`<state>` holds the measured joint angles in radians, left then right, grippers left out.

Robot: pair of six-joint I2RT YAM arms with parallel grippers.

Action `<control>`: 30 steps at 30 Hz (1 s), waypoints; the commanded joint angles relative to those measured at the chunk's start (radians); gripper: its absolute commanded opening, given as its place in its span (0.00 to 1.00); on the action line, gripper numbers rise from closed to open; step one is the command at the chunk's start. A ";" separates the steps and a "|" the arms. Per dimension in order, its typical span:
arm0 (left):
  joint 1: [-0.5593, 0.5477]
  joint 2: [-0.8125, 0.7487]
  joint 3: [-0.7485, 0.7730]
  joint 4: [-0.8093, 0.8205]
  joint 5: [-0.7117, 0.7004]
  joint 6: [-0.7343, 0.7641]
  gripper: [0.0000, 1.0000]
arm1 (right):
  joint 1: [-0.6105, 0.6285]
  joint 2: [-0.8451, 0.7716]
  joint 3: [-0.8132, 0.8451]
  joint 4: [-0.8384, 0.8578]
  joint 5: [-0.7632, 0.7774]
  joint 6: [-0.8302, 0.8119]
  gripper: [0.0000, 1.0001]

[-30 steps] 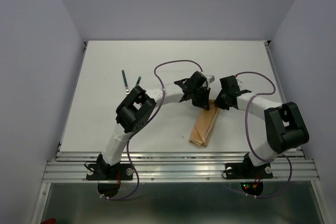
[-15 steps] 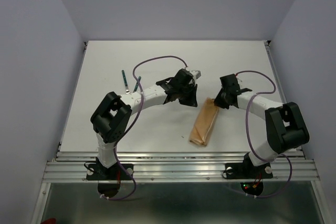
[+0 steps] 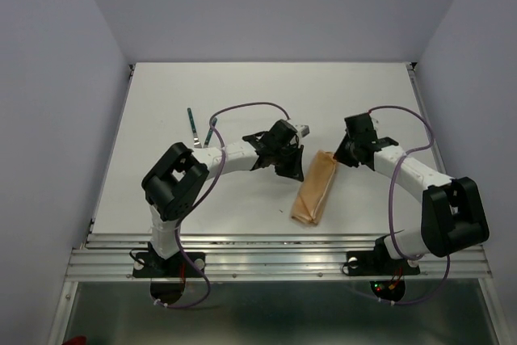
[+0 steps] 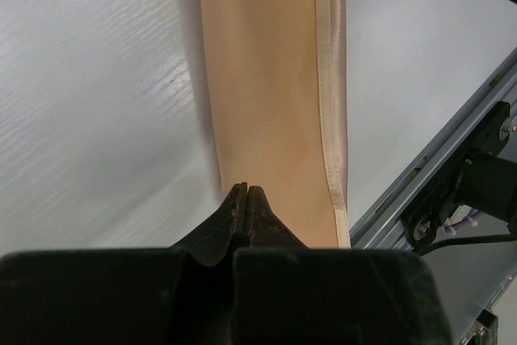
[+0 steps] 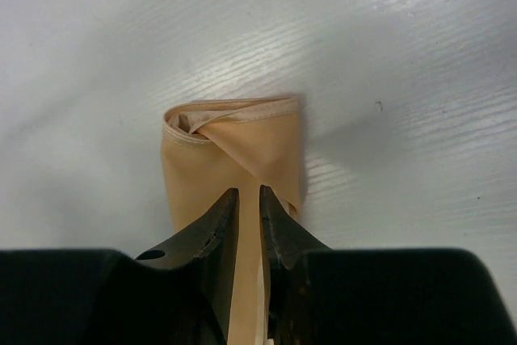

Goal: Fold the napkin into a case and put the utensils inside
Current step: Smooth out the smaller rectangle-folded napkin at the center of the board, then pick up the smaller rectangle-folded napkin from the center of the board.

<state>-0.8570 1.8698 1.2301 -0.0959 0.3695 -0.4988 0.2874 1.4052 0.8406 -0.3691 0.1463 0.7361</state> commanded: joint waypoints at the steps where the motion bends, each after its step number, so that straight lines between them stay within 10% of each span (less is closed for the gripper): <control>1: -0.017 0.008 -0.014 0.044 0.028 -0.004 0.00 | -0.004 -0.034 -0.032 -0.028 0.036 -0.017 0.22; 12: -0.042 0.014 -0.018 0.041 0.014 -0.006 0.00 | -0.004 -0.066 -0.074 -0.030 -0.014 -0.037 0.33; 21: -0.125 -0.023 0.130 -0.157 -0.269 0.037 0.00 | -0.023 -0.176 -0.112 -0.074 0.012 -0.027 0.41; 30: -0.234 0.048 0.258 -0.283 -0.415 0.057 0.23 | -0.051 -0.235 -0.276 -0.073 -0.102 0.045 0.21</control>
<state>-1.0737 1.9026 1.4311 -0.3111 0.0341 -0.4656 0.2417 1.2106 0.6144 -0.4271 0.1112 0.7414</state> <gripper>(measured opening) 0.226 0.233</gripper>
